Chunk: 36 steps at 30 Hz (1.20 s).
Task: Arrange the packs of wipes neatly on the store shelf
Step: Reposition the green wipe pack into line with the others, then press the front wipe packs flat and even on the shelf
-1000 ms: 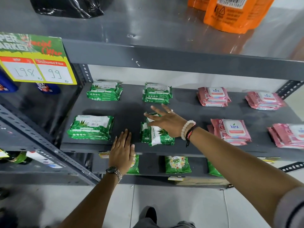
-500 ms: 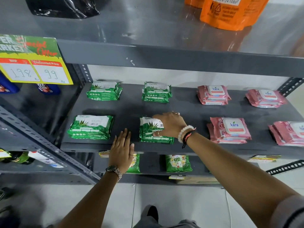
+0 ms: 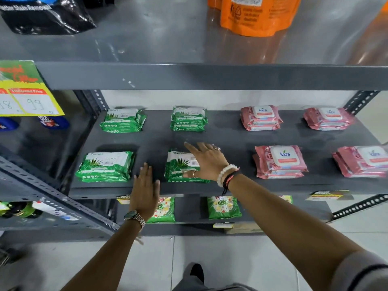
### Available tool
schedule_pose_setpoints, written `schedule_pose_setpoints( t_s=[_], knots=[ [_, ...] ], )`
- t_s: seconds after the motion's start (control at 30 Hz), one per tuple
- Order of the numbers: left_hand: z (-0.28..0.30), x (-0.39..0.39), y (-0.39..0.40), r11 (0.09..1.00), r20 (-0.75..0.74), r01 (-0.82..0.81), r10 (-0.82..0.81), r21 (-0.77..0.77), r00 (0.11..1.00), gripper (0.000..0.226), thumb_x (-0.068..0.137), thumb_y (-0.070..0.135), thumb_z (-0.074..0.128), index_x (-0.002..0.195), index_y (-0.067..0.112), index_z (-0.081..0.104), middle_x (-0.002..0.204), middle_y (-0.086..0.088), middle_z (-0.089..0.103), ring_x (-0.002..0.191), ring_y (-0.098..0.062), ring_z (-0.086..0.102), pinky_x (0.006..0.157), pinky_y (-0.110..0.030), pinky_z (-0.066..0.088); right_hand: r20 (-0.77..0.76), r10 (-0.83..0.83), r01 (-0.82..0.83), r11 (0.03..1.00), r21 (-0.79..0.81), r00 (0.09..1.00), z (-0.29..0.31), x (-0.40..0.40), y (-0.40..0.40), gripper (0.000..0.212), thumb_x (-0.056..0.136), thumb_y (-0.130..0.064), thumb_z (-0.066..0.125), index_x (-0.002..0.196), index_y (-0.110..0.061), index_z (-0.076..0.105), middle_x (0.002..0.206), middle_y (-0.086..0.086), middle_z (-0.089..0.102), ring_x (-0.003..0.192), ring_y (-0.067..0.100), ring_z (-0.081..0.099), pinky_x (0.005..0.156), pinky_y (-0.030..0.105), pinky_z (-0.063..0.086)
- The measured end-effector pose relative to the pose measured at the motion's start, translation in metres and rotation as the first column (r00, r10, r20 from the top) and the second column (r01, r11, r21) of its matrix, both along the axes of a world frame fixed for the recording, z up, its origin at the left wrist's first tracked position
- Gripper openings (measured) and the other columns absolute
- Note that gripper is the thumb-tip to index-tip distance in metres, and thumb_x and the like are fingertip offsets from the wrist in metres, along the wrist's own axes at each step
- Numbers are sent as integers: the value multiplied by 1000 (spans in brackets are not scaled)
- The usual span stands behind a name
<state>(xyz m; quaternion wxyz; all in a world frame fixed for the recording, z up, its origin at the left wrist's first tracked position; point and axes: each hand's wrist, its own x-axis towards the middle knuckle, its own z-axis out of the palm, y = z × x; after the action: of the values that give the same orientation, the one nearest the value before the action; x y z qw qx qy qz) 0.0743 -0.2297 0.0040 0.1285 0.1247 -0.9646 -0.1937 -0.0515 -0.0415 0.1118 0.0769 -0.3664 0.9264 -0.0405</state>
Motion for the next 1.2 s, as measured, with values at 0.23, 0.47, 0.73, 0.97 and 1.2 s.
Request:
schedule_pose_setpoints(
  t_s=[0.23, 0.47, 0.73, 0.97, 1.2],
  knots=[
    [66, -43, 69, 979, -140, 194, -202, -63, 969, 57, 97, 35, 25, 145, 4, 20, 154, -11, 12, 142, -23, 8, 115, -42, 3, -51, -259, 249, 957, -152, 964, 0, -27, 98, 76, 94, -56, 31, 150, -10, 7, 160, 12, 7, 148, 27, 4, 121, 49, 7],
    [53, -73, 99, 939, 71, 257, -248, -226, 966, 62, 96, 44, 15, 146, 7, 16, 154, -6, 9, 141, -22, 9, 114, -40, 3, -35, -473, 467, 877, -117, 880, -12, -44, 183, 64, 99, -35, 29, 149, -2, 8, 160, 15, 4, 148, 29, 2, 120, 45, -1],
    [46, -76, 102, 950, 104, 231, -213, -209, 972, 58, 96, 42, 19, 144, 10, 28, 151, -6, 27, 138, -22, 23, 113, -44, 13, 13, -419, 419, 904, -92, 908, -25, -49, 197, 59, 100, -35, 26, 150, -8, 11, 161, 7, 8, 149, 24, 3, 120, 44, -2],
    [44, -75, 104, 956, 82, 224, -212, -190, 974, 56, 95, 39, 23, 143, 11, 31, 150, -6, 29, 138, -22, 23, 114, -43, 11, 9, -413, 412, 907, -89, 911, -26, -49, 198, 59, 99, -36, 27, 149, -9, 14, 160, 7, 13, 148, 25, 10, 120, 45, 1],
    [52, -67, 104, 964, 73, 241, -234, -116, 970, 59, 96, 41, 17, 145, 8, 20, 155, -6, 9, 141, -22, 13, 114, -47, 8, 44, -389, 392, 915, -93, 920, -23, -46, 202, 61, 99, -39, 24, 150, -11, 7, 161, 7, 5, 148, 27, 4, 121, 48, 2]
  ],
)
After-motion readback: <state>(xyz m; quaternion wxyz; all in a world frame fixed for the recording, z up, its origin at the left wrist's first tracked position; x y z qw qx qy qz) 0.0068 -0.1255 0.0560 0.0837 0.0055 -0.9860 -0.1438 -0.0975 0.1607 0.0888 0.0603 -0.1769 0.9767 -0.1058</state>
